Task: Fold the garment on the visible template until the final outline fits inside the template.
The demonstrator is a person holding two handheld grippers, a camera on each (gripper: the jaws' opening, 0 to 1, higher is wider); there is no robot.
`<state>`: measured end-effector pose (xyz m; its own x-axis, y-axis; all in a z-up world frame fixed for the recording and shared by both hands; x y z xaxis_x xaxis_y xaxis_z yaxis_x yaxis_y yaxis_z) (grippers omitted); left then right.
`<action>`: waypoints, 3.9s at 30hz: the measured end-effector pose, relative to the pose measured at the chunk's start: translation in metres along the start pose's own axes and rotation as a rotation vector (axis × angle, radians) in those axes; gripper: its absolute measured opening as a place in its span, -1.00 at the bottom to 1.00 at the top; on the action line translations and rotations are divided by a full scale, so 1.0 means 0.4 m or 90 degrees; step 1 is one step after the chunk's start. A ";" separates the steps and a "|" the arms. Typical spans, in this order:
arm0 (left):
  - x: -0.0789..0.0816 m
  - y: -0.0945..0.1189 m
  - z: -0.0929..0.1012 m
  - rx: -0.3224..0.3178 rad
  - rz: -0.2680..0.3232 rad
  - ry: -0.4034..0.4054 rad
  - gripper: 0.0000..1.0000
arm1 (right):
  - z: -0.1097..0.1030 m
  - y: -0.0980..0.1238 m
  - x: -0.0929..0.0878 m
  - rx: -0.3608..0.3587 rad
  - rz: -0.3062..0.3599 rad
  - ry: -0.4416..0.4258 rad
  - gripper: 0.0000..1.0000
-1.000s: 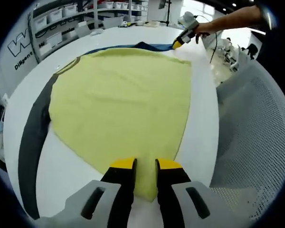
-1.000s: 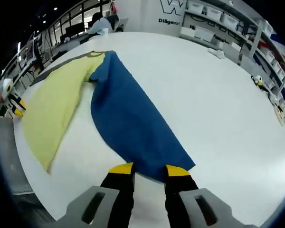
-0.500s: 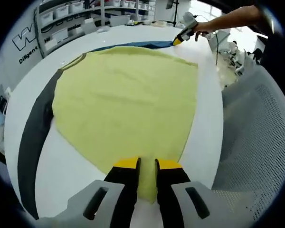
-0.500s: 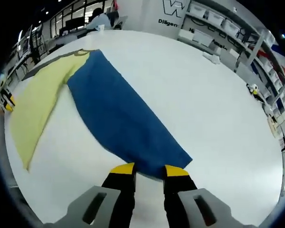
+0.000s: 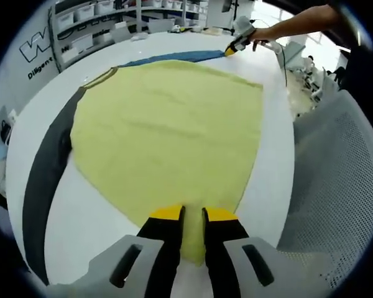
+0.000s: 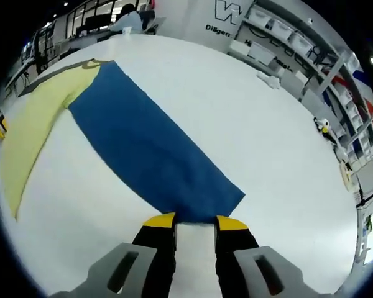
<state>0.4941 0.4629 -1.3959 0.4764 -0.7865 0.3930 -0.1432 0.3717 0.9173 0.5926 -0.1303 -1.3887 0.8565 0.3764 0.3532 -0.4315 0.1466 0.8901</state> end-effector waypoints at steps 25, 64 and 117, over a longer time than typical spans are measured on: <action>0.006 -0.001 -0.009 -0.007 0.009 0.002 -0.66 | 0.030 0.019 0.015 -0.015 0.029 -0.008 -0.45; 0.005 -0.002 -0.007 -0.013 0.036 -0.070 -0.61 | -0.411 0.165 0.025 0.204 0.146 0.090 0.09; -0.032 0.012 -0.032 -0.005 0.029 -0.005 -0.63 | -0.735 0.225 -0.034 0.262 0.115 0.311 -0.60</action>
<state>0.4985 0.4810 -1.3974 0.4627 -0.7722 0.4355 -0.1586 0.4113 0.8976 0.4588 0.1467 -1.3983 0.5113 0.7484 0.4224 -0.3303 -0.2827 0.9006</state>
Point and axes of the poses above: the point that each gripper's makers call its tool centre point, and the gripper's own axes: y roughly backward along the fingers, z roughly to its right, x roughly out of its top, the point moved 6 cm from there along y, roughly backward along the fingers, and after that the axes turned 11 degrees about -z, right-handed, at the moved point
